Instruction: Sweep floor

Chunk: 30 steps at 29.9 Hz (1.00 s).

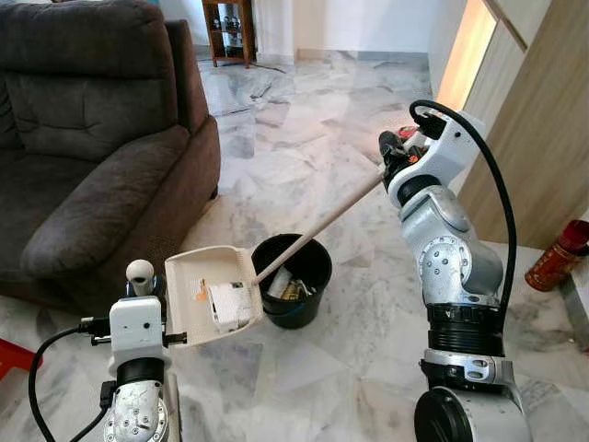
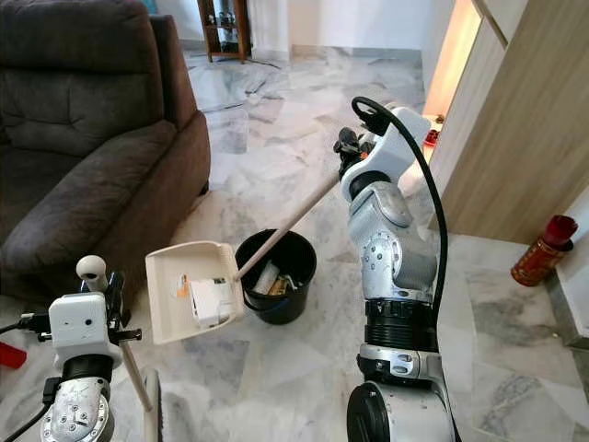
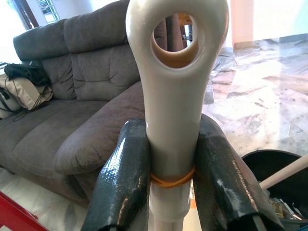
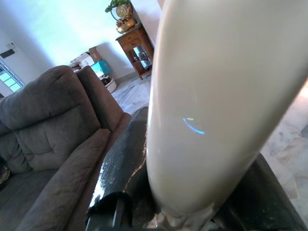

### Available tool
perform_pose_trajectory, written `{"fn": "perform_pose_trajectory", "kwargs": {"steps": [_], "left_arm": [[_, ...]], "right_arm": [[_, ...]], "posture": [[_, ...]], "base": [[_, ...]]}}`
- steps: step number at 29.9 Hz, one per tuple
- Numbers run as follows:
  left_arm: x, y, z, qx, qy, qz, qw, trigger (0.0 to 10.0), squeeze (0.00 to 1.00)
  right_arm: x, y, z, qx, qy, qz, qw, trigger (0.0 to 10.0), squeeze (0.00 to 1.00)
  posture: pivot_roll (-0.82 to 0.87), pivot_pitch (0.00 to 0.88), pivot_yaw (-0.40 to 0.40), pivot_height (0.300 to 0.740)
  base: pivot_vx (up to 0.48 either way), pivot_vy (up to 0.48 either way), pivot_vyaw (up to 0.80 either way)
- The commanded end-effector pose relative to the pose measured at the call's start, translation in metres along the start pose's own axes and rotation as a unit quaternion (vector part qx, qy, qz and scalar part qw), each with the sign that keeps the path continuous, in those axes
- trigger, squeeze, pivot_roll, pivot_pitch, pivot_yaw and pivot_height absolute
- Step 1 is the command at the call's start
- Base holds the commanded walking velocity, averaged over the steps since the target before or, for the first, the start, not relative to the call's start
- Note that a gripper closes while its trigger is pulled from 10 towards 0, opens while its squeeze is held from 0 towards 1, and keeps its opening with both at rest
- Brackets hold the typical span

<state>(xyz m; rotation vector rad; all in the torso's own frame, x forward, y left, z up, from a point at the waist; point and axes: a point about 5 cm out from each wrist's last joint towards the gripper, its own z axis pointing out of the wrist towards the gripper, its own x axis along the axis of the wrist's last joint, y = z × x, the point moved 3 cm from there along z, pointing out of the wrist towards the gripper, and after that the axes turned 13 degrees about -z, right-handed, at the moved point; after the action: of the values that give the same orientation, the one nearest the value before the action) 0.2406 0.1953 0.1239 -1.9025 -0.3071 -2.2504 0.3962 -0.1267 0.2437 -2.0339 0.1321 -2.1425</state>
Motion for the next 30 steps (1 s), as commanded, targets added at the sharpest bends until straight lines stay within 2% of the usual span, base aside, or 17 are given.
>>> {"fn": "perform_pose_trajectory", "kwargs": {"steps": [1,15,30], "left_arm": [[0.0099,-0.0033,0.0000,0.003,0.027,0.010,1.000,10.0,0.00],[0.0097,-0.0028,0.0002,0.003,0.028,0.005,1.000,10.0,0.00],[0.0093,-0.0025,0.0006,0.001,0.028,0.005,1.000,10.0,0.00]], "right_arm": [[0.0179,-0.0085,-0.0032,0.018,0.041,0.011,0.999,10.0,0.00],[0.0186,-0.0128,-0.0031,0.036,0.052,0.006,0.998,10.0,0.00],[0.0174,-0.0134,-0.0026,0.039,0.053,0.006,0.998,10.0,0.00]], "posture": [[-0.14,0.068,0.057,0.740],[-0.15,0.057,0.055,0.740],[-0.15,0.054,0.054,0.740]], "base": [[0.000,0.000,0.00],[0.000,0.000,0.00],[0.000,0.261,0.00]]}}
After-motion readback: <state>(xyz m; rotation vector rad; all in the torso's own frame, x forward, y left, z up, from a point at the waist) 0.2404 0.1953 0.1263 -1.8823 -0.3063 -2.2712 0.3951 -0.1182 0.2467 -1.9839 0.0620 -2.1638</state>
